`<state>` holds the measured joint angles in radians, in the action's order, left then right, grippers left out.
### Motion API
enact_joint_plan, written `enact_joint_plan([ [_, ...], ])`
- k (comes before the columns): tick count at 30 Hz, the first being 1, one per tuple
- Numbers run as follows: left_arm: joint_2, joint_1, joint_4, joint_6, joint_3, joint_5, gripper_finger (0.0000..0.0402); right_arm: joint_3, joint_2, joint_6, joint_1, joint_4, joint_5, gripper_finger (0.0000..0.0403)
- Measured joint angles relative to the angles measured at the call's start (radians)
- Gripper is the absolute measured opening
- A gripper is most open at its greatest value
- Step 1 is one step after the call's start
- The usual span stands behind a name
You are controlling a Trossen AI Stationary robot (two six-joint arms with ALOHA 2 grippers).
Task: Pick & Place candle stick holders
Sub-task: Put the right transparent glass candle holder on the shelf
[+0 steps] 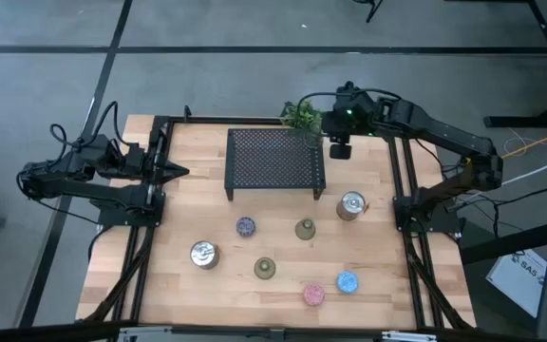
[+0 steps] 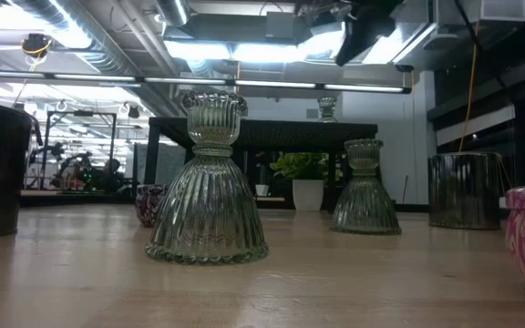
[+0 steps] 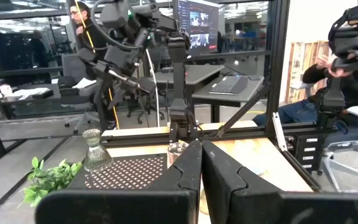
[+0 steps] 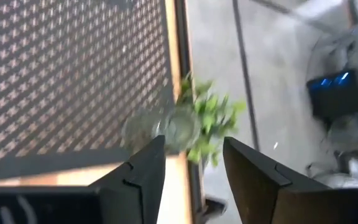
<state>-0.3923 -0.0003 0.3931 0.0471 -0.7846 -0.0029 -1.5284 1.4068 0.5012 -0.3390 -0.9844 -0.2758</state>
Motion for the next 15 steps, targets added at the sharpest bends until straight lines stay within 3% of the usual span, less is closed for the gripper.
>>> enact_joint_plan([
  [5, 0.000, 0.000, 0.000, 0.000, 0.000, 0.000, 0.0008, 0.004, -0.004, -0.101, -0.034, -0.126, 0.070, 0.0137],
  [9, 0.000, 0.000, 0.000, 0.000, 0.000, 0.000, 0.0007, 0.047, 0.012, -0.123, -0.069, -0.069, 0.167, 0.0123],
  [15, 0.000, 0.000, 0.000, 0.000, 0.000, 0.000, 0.0007, 0.122, 0.027, -0.123, -0.119, -0.014, 0.172, 0.0119],
])
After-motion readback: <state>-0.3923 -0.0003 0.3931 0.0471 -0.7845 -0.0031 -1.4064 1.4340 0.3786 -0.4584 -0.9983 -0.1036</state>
